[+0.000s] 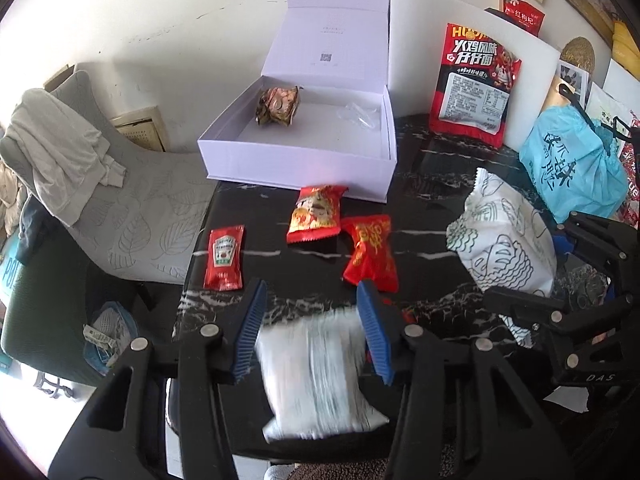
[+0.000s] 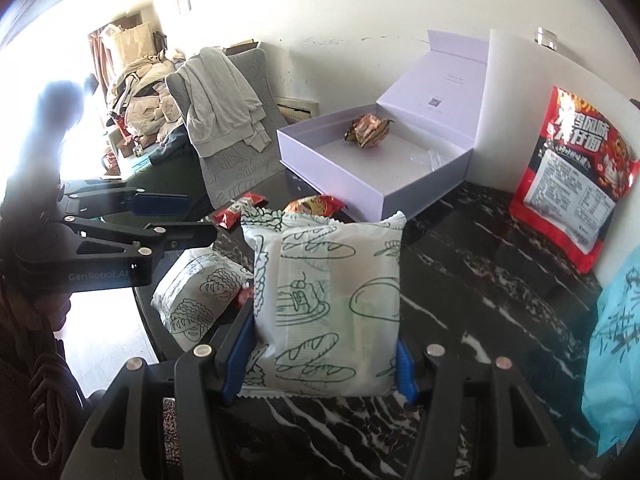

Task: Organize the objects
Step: 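Lift the white bread-print bag with the left gripper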

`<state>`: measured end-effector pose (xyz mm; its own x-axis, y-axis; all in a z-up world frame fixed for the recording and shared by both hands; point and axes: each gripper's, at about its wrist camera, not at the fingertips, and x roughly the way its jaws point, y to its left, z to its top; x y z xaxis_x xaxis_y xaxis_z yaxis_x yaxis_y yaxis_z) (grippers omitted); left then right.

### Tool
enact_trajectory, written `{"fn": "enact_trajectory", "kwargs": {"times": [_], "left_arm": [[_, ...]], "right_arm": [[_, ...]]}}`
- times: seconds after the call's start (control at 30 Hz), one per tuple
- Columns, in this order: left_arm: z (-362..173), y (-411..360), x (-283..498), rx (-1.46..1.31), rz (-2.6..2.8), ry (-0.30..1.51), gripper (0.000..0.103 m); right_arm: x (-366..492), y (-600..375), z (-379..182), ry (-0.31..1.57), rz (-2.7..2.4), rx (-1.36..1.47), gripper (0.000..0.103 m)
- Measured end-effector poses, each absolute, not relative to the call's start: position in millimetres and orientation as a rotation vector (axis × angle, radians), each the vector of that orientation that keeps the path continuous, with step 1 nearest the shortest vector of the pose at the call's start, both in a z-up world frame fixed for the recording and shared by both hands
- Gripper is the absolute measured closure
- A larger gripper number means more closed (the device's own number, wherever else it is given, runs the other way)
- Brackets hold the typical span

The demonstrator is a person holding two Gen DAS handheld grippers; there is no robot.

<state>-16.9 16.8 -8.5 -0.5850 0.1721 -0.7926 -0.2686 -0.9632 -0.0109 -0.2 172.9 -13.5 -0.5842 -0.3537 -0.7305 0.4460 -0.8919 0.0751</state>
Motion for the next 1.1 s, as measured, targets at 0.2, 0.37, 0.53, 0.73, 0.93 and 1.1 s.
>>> {"fn": "enact_trajectory", "kwargs": {"times": [0.2,0.37,0.53,0.73,0.93,1.1], "left_arm": [[-30,12,-22,-1.354,2.544,0.088,0.06],[-35,9,-11,-1.419,2.556,0.059,0.053],[-37,7,-2,-1.463,2.599,0.099,0.04],[-45,0,9,-1.517,2.6,0.062,0.038],[-53,-5,17,-1.56,2.586,0.01,0.037],[-65,3,18,-1.607,2.532,0.022,0.036]], "right_arm": [[-9,173,-29,0.125,-2.428,1.154,0.043],[-1,179,-42,0.068,-2.419,1.19,0.043],[9,180,-53,0.064,-2.425,1.222,0.043],[19,178,-61,0.037,-2.406,1.239,0.043],[25,177,-69,0.043,-2.406,1.266,0.043],[27,177,-73,0.049,-2.407,1.276,0.043]]}}
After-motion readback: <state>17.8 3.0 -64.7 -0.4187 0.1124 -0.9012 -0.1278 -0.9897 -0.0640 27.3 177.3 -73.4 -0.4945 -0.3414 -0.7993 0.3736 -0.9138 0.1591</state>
